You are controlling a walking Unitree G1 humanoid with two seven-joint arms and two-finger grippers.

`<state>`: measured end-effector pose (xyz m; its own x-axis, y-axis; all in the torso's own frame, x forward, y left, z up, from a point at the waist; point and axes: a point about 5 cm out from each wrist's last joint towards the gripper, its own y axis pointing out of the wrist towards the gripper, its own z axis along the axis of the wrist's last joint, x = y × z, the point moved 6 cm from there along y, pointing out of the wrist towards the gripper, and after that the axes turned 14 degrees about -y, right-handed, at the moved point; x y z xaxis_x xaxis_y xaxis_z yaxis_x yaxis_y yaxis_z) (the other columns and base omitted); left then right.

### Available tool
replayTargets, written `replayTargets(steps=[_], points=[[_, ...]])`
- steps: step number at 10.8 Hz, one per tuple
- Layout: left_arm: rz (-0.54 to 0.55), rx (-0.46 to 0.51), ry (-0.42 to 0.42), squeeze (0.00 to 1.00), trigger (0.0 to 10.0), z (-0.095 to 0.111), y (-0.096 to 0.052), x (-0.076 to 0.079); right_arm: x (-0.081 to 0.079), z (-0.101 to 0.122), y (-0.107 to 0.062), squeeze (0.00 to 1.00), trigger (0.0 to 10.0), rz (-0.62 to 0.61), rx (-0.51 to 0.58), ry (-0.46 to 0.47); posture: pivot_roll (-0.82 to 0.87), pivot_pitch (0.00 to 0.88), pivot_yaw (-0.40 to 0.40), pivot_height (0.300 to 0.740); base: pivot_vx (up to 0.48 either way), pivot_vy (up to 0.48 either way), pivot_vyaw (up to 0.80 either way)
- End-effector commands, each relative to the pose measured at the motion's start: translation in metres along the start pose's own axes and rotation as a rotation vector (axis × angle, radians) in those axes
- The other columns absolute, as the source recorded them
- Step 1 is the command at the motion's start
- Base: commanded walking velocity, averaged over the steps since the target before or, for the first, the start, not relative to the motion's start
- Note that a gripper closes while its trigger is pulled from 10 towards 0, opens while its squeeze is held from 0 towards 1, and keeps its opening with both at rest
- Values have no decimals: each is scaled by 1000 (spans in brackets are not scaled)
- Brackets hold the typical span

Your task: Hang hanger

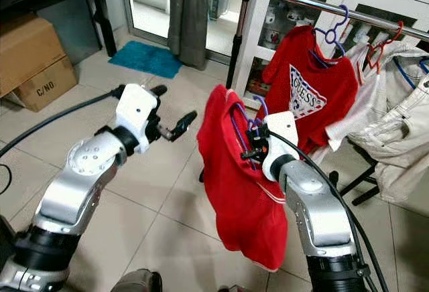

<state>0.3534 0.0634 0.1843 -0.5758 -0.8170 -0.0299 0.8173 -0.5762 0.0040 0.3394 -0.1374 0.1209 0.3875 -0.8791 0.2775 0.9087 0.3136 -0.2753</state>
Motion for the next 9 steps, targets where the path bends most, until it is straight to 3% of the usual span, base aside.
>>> replayTargets(steps=[1,2,3,4,6,7,8,9], points=[[-11,3,6,86,10000,1,5,3,4,24,-2,0,0,-10,89,-31,112,9,-80,740,0,0,0],[-17,3,-38,0,10000,-1,10,5,1,29,-3,0,0,9,110,-14,113,6,-83,740,0,0,0],[-8,-15,-79,0,10000,-7,13,4,-4,39,-5,0,0,30,151,1,110,0,-79,740,0,0,0],[-30,-78,-36,0,10000,-21,16,7,-8,47,-7,0,0,48,191,16,106,0,-78,740,0,0,0],[-98,-71,-78,0,10000,-19,28,27,-21,54,-6,0,0,108,224,43,94,0,-71,740,0,0,0],[-82,-62,-69,0,10000,-16,34,29,-26,60,-5,0,0,130,246,54,93,0,-75,740,0,0,0],[-34,-60,24,0,10000,-14,41,23,-31,65,-1,0,0,159,259,45,100,0,-83,740,0,0,0],[-28,-57,30,0,10000,-13,42,23,-32,66,-1,0,0,165,263,43,100,0,-83,740,0,0,0]])
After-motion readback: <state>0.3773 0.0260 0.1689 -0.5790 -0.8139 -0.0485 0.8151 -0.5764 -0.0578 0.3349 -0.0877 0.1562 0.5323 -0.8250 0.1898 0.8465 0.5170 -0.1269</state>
